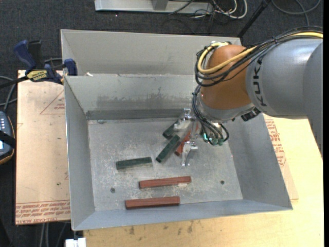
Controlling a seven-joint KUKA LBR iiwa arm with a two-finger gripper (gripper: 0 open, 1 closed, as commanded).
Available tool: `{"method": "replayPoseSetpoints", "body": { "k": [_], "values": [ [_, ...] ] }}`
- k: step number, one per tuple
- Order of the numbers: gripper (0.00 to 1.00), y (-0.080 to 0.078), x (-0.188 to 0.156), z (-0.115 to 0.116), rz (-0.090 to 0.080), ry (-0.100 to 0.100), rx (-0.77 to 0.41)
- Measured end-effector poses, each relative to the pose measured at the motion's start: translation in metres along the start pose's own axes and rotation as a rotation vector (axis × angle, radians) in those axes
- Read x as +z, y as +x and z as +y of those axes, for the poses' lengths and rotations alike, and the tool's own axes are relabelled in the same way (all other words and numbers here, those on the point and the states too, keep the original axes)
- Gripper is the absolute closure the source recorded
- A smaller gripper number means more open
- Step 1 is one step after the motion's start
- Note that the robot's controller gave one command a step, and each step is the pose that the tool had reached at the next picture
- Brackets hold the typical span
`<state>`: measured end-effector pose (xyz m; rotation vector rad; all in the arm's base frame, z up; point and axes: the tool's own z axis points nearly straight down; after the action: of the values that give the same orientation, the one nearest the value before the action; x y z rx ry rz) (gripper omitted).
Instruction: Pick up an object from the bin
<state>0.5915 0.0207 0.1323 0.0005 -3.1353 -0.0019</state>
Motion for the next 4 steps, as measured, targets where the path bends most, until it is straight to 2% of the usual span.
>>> {"method": "replayPoseSetpoints", "body": {
  "k": [1, 2, 3, 4],
  "values": [
    [0.00, -0.002, -0.004, 0.000, -0.007, 0.000, 0.000],
    [0.00, -0.030, 0.028, 0.000, -0.015, 0.002, -0.288],
    [0.00, -0.051, 0.054, -0.004, -0.015, 0.001, -0.400],
    [0.00, -0.057, 0.056, 0.001, -0.019, 0.006, -0.464]
  ]
}}
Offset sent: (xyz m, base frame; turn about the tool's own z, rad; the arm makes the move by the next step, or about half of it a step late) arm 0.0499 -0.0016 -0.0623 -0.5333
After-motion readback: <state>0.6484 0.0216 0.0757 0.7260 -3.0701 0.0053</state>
